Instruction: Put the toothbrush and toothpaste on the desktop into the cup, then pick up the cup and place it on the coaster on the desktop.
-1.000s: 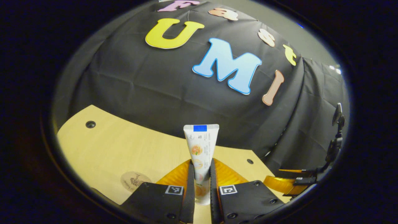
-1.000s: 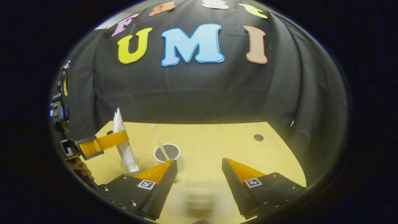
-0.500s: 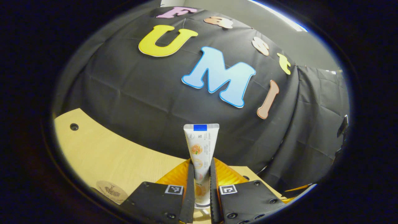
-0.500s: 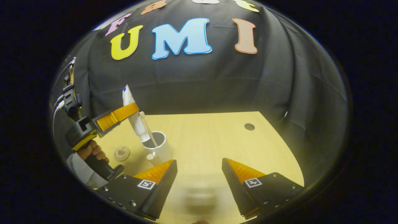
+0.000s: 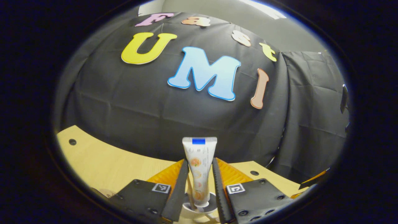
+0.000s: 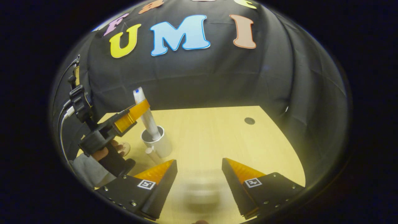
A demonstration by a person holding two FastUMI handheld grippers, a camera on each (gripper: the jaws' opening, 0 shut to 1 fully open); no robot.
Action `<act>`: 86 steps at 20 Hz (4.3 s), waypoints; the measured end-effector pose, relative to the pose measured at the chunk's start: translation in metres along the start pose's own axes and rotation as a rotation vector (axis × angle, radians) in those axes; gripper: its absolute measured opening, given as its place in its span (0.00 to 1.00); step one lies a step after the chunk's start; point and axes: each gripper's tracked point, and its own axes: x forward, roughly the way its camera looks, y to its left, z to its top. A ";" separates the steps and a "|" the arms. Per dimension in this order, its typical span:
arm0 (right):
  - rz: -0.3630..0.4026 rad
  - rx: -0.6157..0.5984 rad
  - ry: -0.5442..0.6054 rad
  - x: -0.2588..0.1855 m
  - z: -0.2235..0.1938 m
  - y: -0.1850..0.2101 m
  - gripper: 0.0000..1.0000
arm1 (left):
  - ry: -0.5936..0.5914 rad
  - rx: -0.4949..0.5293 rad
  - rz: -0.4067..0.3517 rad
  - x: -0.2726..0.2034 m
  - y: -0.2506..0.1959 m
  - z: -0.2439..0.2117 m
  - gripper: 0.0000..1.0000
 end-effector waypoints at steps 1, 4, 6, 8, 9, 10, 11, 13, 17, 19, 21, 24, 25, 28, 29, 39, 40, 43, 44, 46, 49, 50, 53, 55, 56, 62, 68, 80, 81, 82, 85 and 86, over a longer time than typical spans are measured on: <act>0.003 0.001 0.002 0.001 0.000 0.001 0.88 | 0.006 0.009 0.003 -0.002 0.001 0.000 0.67; 0.016 -0.003 0.009 0.005 -0.002 0.010 0.88 | 0.016 0.010 0.014 -0.007 0.008 0.004 0.94; 0.026 -0.009 0.012 0.006 -0.003 0.017 0.88 | 0.024 0.003 0.025 -0.010 0.015 0.005 0.96; 0.039 -0.019 0.016 0.008 -0.004 0.026 0.88 | 0.027 -0.005 0.037 -0.020 0.022 0.006 0.96; 0.046 -0.027 0.018 0.010 -0.005 0.031 0.88 | 0.027 -0.007 0.043 -0.024 0.024 0.008 0.96; 0.052 -0.036 0.020 0.011 -0.005 0.036 0.88 | 0.027 -0.007 0.048 -0.028 0.028 0.011 1.00; 0.060 -0.044 0.021 0.012 -0.004 0.041 0.88 | 0.026 -0.005 0.054 -0.031 0.031 0.014 0.96; 0.079 -0.058 0.025 0.016 -0.004 0.052 0.88 | 0.019 0.004 0.064 -0.039 0.039 0.022 0.96; 0.109 -0.085 0.046 0.030 -0.006 0.073 0.88 | 0.005 0.023 0.095 -0.058 0.057 0.037 1.00; 0.125 -0.099 0.057 0.037 -0.007 0.086 0.88 | 0.010 0.027 0.114 -0.068 0.068 0.041 1.00; 0.139 -0.121 0.067 0.045 -0.007 0.096 0.88 | 0.019 0.022 0.139 -0.078 0.081 0.043 1.00; 0.154 -0.153 0.094 0.058 -0.012 0.111 0.88 | 0.026 0.006 0.177 -0.098 0.100 0.047 0.96; 0.159 -0.159 0.099 0.062 -0.013 0.115 0.88 | 0.028 0.005 0.189 -0.103 0.105 0.047 0.96; 0.161 -0.173 0.122 0.077 -0.020 0.125 0.88 | 0.031 0.012 0.230 -0.120 0.125 0.050 0.96; 0.152 -0.179 0.136 0.082 -0.024 0.125 0.88 | 0.031 0.012 0.242 -0.124 0.130 0.052 0.96; 0.116 -0.069 0.255 0.129 -0.042 0.127 0.88 | 0.060 -0.023 0.318 -0.175 0.157 0.050 0.93; 0.102 -0.061 0.263 0.133 -0.043 0.125 0.87 | 0.068 -0.020 0.318 -0.178 0.156 0.046 0.93; 0.086 -0.043 0.319 0.141 -0.049 0.124 0.70 | 0.091 -0.016 0.314 -0.182 0.155 0.040 0.96; 0.083 -0.037 0.337 0.144 -0.050 0.124 0.66 | 0.095 -0.019 0.313 -0.183 0.154 0.038 0.96; 0.081 -0.018 0.369 0.151 -0.054 0.127 0.62 | 0.101 -0.026 0.310 -0.183 0.153 0.035 0.96; 0.048 -0.012 0.404 0.151 -0.059 0.123 0.39 | 0.108 -0.028 0.304 -0.184 0.151 0.032 0.96; 0.052 -0.015 0.405 0.152 -0.058 0.123 0.26 | 0.111 -0.024 0.307 -0.184 0.152 0.031 0.96; 0.044 -0.052 0.393 0.152 -0.060 0.122 0.26 | 0.118 -0.024 0.312 -0.186 0.156 0.030 0.96; 0.044 -0.062 0.381 0.151 -0.059 0.121 0.22 | 0.121 -0.033 0.319 -0.188 0.159 0.028 0.96; 0.049 -0.060 0.371 0.152 -0.058 0.121 0.22 | 0.121 -0.036 0.322 -0.188 0.162 0.028 0.93; 0.057 -0.096 0.338 0.146 -0.055 0.125 0.22 | 0.118 -0.050 0.335 -0.197 0.168 0.028 0.93; 0.096 -0.143 0.313 0.129 -0.040 0.145 0.21 | 0.113 -0.064 0.355 -0.213 0.182 0.030 0.96; 0.230 -0.256 0.317 0.114 -0.057 0.259 0.21 | 0.093 -0.082 0.467 -0.297 0.247 0.046 0.96; 0.239 -0.265 0.321 0.114 -0.059 0.266 0.21 | 0.093 -0.085 0.476 -0.302 0.246 0.050 0.96; 0.242 -0.275 0.319 0.115 -0.059 0.274 0.21 | 0.094 -0.089 0.486 -0.310 0.249 0.051 0.93; 0.255 -0.298 0.302 0.112 -0.054 0.292 0.21 | 0.097 -0.099 0.513 -0.329 0.269 0.048 0.96; 0.256 -0.306 0.299 0.112 -0.052 0.297 0.21 | 0.097 -0.105 0.520 -0.331 0.278 0.046 0.93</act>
